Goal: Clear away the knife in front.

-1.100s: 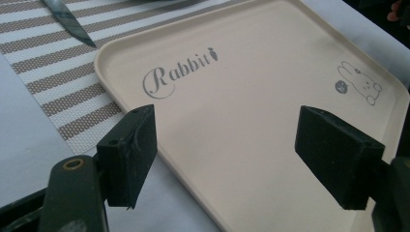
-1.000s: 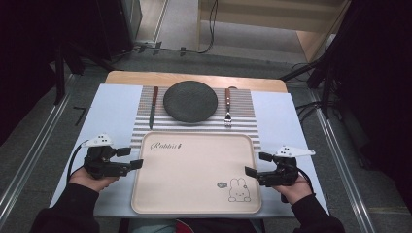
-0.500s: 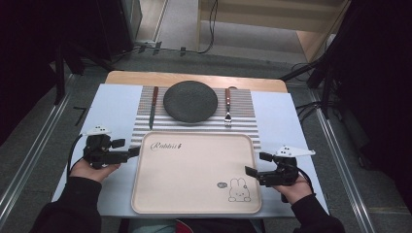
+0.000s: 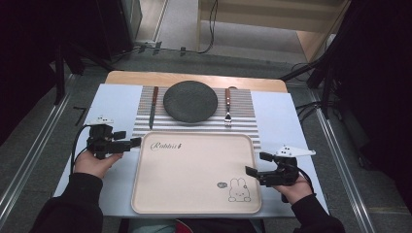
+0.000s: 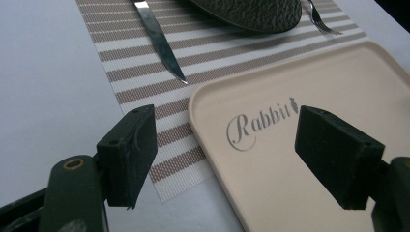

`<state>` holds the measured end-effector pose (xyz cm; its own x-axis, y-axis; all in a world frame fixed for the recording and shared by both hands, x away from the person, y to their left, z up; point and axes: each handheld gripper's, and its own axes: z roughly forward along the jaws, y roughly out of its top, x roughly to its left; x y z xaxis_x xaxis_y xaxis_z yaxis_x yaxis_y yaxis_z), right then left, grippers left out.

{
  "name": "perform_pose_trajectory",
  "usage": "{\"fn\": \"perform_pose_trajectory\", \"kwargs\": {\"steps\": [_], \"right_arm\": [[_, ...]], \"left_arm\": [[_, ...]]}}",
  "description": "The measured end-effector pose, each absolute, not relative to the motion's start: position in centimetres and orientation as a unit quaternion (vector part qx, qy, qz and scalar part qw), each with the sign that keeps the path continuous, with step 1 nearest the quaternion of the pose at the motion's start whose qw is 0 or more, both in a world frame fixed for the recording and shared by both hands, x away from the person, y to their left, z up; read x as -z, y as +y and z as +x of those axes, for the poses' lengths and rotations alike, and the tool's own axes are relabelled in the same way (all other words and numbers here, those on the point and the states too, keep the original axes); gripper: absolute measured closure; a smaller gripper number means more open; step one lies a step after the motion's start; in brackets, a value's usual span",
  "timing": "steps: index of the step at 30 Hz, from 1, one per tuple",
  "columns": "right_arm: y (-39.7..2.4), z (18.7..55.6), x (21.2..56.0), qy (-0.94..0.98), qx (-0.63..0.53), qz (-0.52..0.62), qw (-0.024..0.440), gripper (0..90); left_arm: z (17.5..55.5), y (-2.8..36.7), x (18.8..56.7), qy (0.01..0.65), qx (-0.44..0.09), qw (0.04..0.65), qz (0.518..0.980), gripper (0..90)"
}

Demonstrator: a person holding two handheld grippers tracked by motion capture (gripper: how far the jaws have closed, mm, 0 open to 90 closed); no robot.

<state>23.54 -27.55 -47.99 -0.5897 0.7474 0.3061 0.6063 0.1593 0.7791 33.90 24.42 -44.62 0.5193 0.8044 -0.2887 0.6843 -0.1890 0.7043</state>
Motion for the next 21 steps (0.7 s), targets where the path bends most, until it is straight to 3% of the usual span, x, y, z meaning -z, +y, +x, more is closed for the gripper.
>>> {"fn": "perform_pose_trajectory", "kwargs": {"steps": [21], "right_arm": [[-27.7, 23.5, 47.9, 0.757, -0.471, 0.448, 0.074, 8.1]], "left_arm": [[37.2, 22.4, 45.3, 0.487, -0.104, 0.395, 0.772, 26.9]]}}
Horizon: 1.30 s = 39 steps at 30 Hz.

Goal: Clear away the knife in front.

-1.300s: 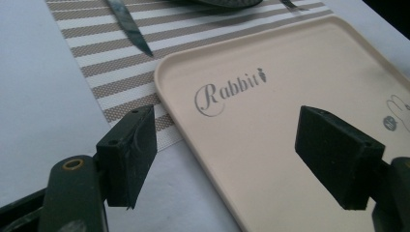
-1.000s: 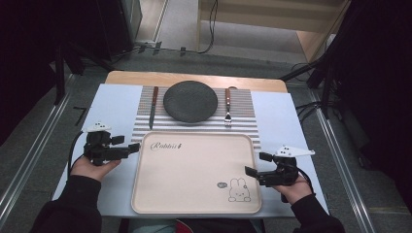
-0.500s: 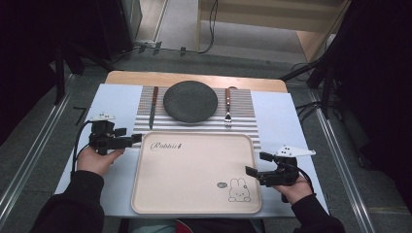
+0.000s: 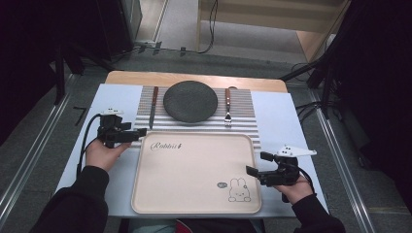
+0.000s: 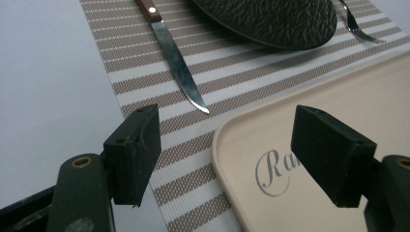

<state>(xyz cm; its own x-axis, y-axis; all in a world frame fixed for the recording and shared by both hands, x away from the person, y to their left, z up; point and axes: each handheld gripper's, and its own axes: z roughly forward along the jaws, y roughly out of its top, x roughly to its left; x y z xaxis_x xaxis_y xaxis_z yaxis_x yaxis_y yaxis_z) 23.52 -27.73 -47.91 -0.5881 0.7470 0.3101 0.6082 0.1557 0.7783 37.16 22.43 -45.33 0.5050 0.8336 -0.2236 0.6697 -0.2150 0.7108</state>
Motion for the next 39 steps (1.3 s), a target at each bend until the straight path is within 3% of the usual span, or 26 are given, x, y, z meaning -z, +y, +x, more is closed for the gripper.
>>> {"fn": "perform_pose_trajectory", "kwargs": {"steps": [18, 39], "right_arm": [[-27.7, 23.6, 47.9, 0.758, -0.471, 0.445, 0.073, 8.2], [-27.8, 23.5, 48.0, 0.756, -0.471, 0.448, 0.074, 8.1]], "left_arm": [[40.2, 21.2, 45.5, 0.479, -0.121, 0.396, 0.774, 27.0], [44.5, 21.0, 45.4, 0.487, -0.099, 0.402, 0.769, 29.1]]}}
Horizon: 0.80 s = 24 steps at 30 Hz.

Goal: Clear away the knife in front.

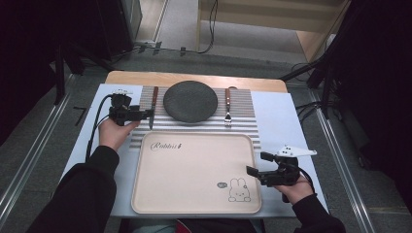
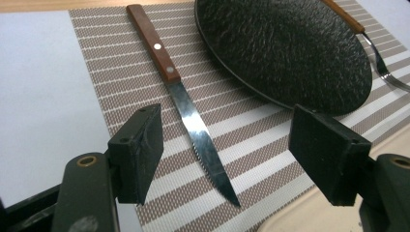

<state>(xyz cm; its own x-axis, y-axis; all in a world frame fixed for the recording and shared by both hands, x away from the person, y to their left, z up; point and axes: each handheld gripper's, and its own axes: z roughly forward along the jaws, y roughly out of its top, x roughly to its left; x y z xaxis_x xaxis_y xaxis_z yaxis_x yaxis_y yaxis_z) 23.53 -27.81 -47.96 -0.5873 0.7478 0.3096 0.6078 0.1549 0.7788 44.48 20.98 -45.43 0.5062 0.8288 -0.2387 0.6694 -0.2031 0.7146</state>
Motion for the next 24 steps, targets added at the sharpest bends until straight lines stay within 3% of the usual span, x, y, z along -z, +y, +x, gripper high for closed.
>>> {"fn": "perform_pose_trajectory", "kwargs": {"steps": [6, 24], "right_arm": [[-27.8, 23.5, 48.0, 0.757, -0.47, 0.448, 0.074, 8.2], [-27.8, 23.5, 48.0, 0.757, -0.471, 0.447, 0.074, 8.1]], "left_arm": [[45.5, 20.7, 44.8, 0.465, -0.092, 0.402, 0.784, 30.1], [48.6, 19.7, 44.5, 0.476, -0.103, 0.383, 0.785, 30.9]]}}
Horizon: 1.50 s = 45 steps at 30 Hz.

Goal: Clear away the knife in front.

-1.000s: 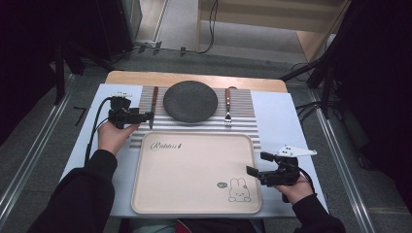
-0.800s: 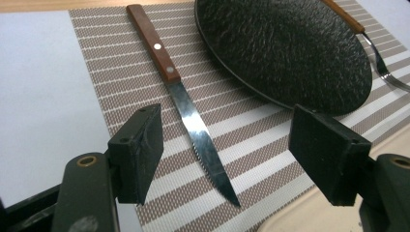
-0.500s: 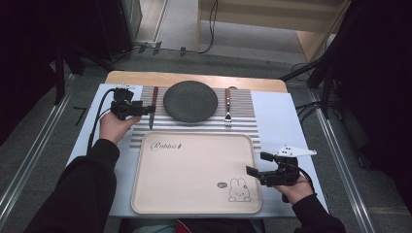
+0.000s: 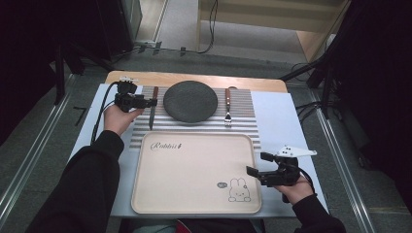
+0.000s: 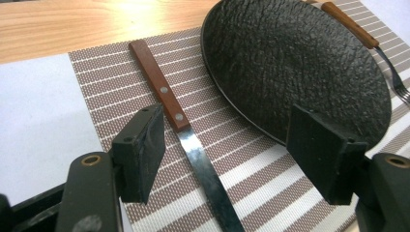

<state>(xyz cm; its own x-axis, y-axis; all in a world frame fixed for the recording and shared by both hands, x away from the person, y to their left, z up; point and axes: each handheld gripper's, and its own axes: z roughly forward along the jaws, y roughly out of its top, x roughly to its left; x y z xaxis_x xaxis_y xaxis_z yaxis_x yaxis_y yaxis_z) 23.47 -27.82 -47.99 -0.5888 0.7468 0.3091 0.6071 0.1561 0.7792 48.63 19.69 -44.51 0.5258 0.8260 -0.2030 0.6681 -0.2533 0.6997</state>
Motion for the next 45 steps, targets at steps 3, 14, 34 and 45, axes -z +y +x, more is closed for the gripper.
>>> {"fn": "perform_pose_trajectory", "kwargs": {"steps": [3, 14, 34, 45], "right_arm": [[-27.8, 23.4, 48.0, 0.756, -0.47, 0.449, 0.074, 8.2], [-28.2, 23.1, 48.0, 0.755, -0.469, 0.452, 0.077, 8.1], [-28.3, 23.0, 48.1, 0.754, -0.468, 0.454, 0.075, 8.2], [-28.3, 23.0, 48.1, 0.755, -0.467, 0.453, 0.082, 8.2]], "left_arm": [[49.2, 19.5, 44.6, 0.477, -0.104, 0.376, 0.788, 30.9], [51.3, 18.8, 45.0, 0.491, -0.104, 0.359, 0.787, 33.3], [52.8, 18.7, 47.4, 0.489, -0.115, 0.331, 0.799, 50.7], [52.8, 17.5, 48.8, 0.489, -0.127, 0.299, 0.809, 62.2]]}}
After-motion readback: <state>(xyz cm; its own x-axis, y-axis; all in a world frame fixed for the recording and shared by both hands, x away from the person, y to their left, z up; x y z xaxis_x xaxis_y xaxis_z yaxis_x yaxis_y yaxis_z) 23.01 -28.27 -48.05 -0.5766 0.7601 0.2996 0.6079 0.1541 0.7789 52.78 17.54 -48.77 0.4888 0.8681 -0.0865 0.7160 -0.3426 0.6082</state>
